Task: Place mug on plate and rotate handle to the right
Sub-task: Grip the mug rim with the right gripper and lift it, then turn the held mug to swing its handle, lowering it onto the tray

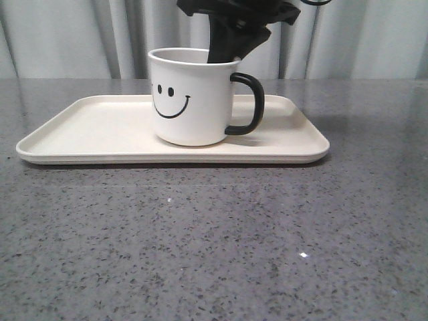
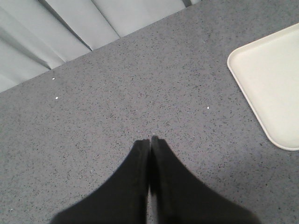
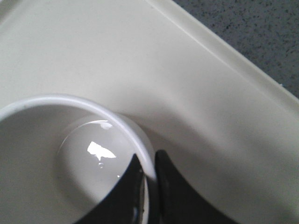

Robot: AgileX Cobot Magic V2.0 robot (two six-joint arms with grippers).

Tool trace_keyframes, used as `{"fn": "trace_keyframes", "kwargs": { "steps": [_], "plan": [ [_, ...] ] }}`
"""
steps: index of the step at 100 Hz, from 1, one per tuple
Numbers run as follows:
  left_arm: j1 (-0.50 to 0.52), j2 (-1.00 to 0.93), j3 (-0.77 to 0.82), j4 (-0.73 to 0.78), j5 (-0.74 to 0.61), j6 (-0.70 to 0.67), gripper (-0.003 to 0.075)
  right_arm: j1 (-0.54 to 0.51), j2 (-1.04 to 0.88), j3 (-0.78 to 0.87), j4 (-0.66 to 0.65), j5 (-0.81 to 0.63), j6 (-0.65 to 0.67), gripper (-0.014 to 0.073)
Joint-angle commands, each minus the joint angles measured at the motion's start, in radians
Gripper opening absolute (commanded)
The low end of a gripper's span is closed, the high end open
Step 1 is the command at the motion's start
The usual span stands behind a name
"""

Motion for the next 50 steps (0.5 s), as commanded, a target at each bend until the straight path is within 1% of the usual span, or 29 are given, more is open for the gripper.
{"fn": "trace_keyframes", "kwargs": {
  "steps": [1, 10, 19, 23, 38, 50],
  "plan": [
    [-0.004, -0.004, -0.02, 0.032, -0.056, -0.011, -0.002, 0.0, -0.052, -0.03, 0.011, -0.039, -0.011, -0.0115],
    [-0.004, -0.004, -0.02, 0.032, -0.056, -0.011, -0.002, 0.0, -0.052, -0.035, 0.011, -0.033, -0.014, -0.012],
    [-0.004, -0.004, -0.02, 0.032, -0.052, -0.011, -0.002, -0.001, -0.053, -0.077, 0.01, 0.021, -0.053, -0.012],
    [-0.004, -0.004, -0.02, 0.032, -0.048, -0.011, -0.002, -0.001, -0.053, -0.118, 0.006, 0.056, -0.099, -0.012],
    [-0.004, -0.004, -0.02, 0.028, -0.041, -0.011, -0.002, -0.002, -0.053, -0.264, 0.005, 0.163, -0.164, -0.012],
    [-0.004, -0.004, -0.02, 0.026, -0.041, -0.011, -0.002, -0.002, -0.053, -0.392, 0.005, 0.229, -0.247, -0.012]
  ]
}}
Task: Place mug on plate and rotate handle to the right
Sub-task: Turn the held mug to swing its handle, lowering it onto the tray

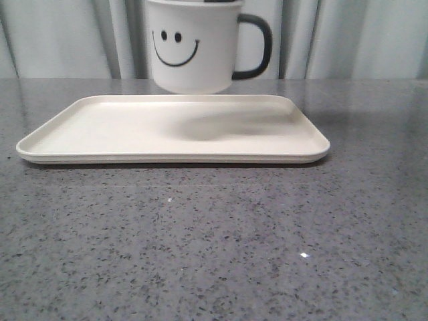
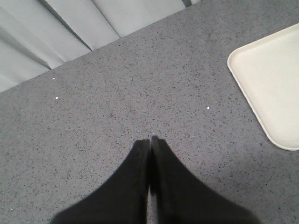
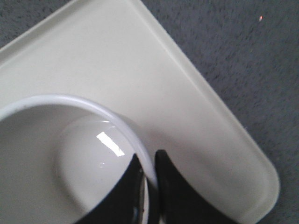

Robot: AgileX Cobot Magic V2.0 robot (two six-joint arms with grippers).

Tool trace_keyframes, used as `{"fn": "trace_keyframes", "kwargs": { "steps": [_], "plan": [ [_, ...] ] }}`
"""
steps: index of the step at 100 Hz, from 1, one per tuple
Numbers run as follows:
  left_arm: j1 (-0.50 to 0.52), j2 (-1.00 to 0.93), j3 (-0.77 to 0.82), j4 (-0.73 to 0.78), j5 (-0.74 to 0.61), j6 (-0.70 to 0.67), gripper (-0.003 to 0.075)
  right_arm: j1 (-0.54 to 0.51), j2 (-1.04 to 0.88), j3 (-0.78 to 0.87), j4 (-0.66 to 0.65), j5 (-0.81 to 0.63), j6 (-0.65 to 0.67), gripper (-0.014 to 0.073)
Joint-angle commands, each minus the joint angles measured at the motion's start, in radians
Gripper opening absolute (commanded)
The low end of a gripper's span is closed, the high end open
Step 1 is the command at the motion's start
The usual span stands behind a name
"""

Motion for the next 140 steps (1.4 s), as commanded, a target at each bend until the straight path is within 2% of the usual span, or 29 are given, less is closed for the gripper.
{"fn": "trace_keyframes", "kwargs": {
  "steps": [1, 26, 45, 140],
  "plan": [
    [-0.004, -0.004, -0.02, 0.026, -0.041, -0.011, -0.002, -0.002, -0.06, -0.114, 0.014, 0.023, -0.078, -0.012],
    [-0.004, -0.004, -0.02, 0.025, -0.041, -0.011, -0.002, -0.002, -0.057, -0.194, 0.021, 0.117, -0.316, -0.0116],
    [-0.004, -0.004, -0.02, 0.025, -0.041, -0.011, -0.002, -0.002, -0.024, -0.194, 0.067, 0.169, -0.369, -0.0116],
    [-0.004, -0.004, -0.02, 0.022, -0.037, -0.011, -0.002, -0.001, 0.151, -0.194, 0.155, 0.176, -0.369, -0.0116]
  ]
}}
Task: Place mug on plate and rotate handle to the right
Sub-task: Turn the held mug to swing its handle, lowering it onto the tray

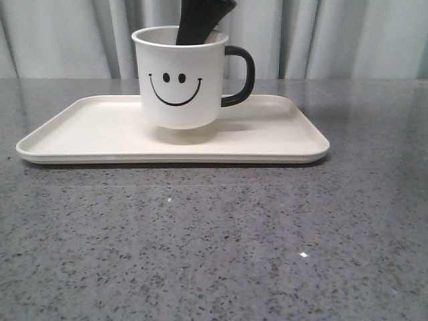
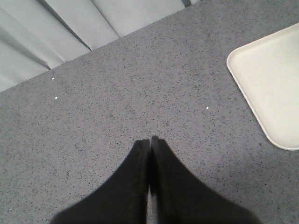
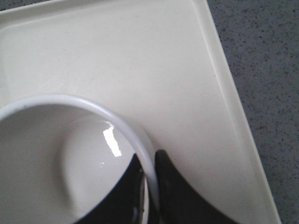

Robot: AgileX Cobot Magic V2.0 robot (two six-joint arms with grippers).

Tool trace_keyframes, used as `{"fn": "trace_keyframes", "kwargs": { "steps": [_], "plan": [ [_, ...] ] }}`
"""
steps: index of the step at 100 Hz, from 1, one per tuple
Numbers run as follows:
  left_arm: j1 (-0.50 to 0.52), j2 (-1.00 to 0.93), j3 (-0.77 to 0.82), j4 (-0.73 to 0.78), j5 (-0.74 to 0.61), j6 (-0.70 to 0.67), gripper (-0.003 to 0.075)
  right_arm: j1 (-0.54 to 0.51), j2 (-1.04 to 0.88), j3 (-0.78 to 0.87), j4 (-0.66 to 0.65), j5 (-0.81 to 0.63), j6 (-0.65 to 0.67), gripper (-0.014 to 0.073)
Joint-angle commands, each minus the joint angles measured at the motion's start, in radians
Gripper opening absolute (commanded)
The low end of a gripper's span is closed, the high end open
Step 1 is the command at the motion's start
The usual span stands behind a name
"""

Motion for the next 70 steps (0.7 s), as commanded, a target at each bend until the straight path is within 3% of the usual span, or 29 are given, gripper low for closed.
{"fn": "trace_keyframes", "kwargs": {
  "steps": [1, 70],
  "plan": [
    [-0.004, -0.004, -0.02, 0.022, -0.037, -0.011, -0.002, -0.001, -0.049, -0.034, 0.043, 0.066, -0.01, -0.0116],
    [-0.004, -0.004, -0.02, 0.018, -0.037, -0.011, -0.002, -0.001, -0.018, -0.034, 0.068, 0.073, -0.006, -0.012]
  ]
}}
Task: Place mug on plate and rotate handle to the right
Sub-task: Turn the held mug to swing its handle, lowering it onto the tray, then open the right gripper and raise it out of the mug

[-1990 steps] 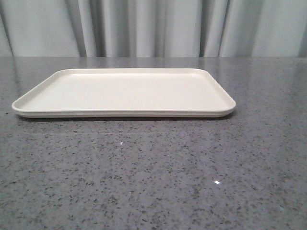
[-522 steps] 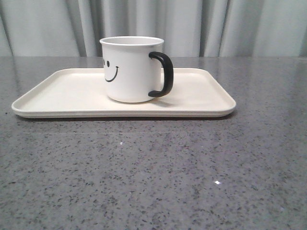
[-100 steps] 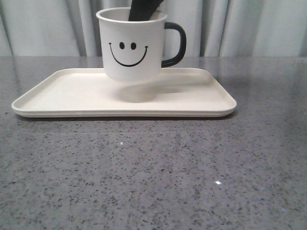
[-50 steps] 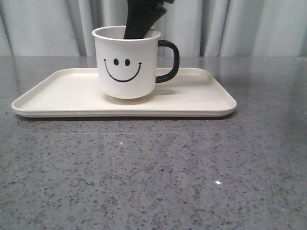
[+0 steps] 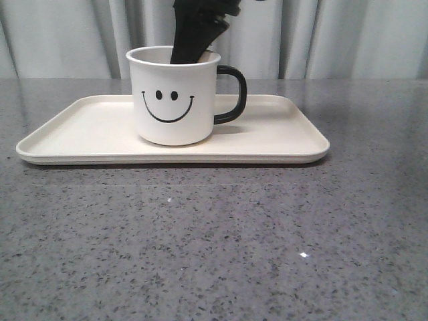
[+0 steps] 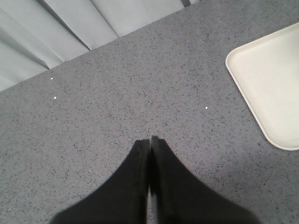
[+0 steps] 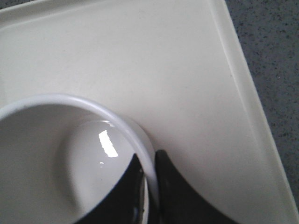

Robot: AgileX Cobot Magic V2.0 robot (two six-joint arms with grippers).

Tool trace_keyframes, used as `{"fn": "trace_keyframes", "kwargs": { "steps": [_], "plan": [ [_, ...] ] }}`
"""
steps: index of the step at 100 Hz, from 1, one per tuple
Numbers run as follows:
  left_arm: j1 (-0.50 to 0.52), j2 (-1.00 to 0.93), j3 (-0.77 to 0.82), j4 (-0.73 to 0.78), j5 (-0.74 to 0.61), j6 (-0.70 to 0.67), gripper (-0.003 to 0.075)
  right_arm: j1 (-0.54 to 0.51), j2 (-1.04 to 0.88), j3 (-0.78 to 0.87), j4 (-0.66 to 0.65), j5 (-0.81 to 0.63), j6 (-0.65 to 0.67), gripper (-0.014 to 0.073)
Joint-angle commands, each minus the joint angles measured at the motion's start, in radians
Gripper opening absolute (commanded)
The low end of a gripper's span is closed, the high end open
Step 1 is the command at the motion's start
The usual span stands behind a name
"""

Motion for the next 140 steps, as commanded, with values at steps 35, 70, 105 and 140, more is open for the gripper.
{"fn": "trace_keyframes", "kwargs": {
  "steps": [35, 70, 105, 140],
  "plan": [
    [-0.004, -0.004, -0.02, 0.015, -0.033, -0.011, -0.002, -0.001, -0.061, -0.034, 0.037, 0.078, -0.003, -0.0087],
    [-0.004, -0.004, -0.02, 0.015, -0.022, -0.011, -0.002, -0.001, -0.061, -0.034, 0.038, 0.071, 0.005, 0.0145],
    [-0.004, -0.004, -0.02, 0.015, -0.022, -0.011, -0.002, -0.003, -0.063, -0.079, 0.038, 0.049, 0.038, 0.0219],
    [-0.004, -0.004, -0.02, 0.015, -0.022, -0.011, -0.002, -0.018, -0.089, -0.266, 0.04, -0.003, 0.161, 0.0294]
  ]
}}
